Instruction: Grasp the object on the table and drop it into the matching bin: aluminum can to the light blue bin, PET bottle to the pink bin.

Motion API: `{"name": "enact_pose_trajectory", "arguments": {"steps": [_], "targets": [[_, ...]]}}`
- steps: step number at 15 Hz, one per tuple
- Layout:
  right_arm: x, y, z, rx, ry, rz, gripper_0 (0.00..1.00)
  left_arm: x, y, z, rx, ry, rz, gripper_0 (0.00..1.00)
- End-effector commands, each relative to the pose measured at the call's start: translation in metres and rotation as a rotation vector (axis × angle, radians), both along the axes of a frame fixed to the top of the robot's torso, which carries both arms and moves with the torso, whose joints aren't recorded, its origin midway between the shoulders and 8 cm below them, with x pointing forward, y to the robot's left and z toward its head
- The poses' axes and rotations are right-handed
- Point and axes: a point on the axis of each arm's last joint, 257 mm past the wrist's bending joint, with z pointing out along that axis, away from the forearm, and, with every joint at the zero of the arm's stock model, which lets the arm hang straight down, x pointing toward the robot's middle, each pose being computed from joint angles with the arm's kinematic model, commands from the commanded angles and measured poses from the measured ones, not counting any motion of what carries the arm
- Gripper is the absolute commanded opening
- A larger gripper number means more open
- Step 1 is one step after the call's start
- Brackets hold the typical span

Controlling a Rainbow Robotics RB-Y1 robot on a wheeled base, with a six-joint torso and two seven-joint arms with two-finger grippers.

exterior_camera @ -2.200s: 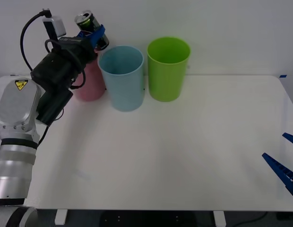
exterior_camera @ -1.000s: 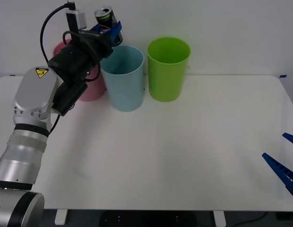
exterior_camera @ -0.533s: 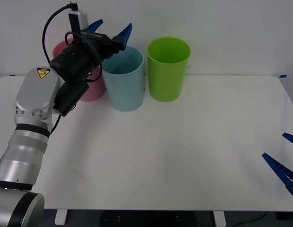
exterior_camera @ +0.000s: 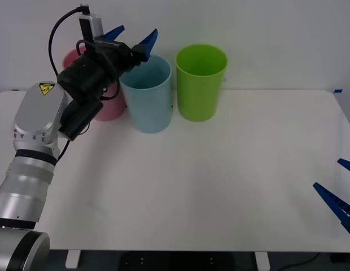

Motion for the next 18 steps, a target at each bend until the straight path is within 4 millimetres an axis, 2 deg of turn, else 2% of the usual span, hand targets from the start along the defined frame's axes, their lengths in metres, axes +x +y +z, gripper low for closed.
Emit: {"name": "enact_pose_trajectory", "arguments": {"steps": [1, 5, 7, 13, 15, 18], "targets": [[0.0, 0.0, 0.0, 0.0, 0.0, 0.0, 1.0, -0.014, 0.003, -0.005, 0.002, -0.002, -0.038, 1.0], [0.0, 0.0, 0.0, 0.0, 0.0, 0.0, 1.0, -0.036, 0.009, -0.017, 0.001, -0.007, -0.065, 1.0], [0.0, 0.0, 0.0, 0.0, 0.0, 0.0, 1.0, -0.044, 0.023, -0.021, -0.005, -0.004, -0.074, 1.0], [0.0, 0.0, 0.0, 0.0, 0.0, 0.0, 1.0, -0.082, 0.104, -0.035, 0.016, 0.002, -0.038, 1.0], [0.0, 0.0, 0.0, 0.0, 0.0, 0.0, 1.0, -0.102, 0.135, -0.041, 0.026, 0.004, -0.02, 1.0], [0.0, 0.0, 0.0, 0.0, 0.0, 0.0, 1.0, -0.13, 0.163, -0.051, 0.064, 0.007, 0.007, 1.0]]}}
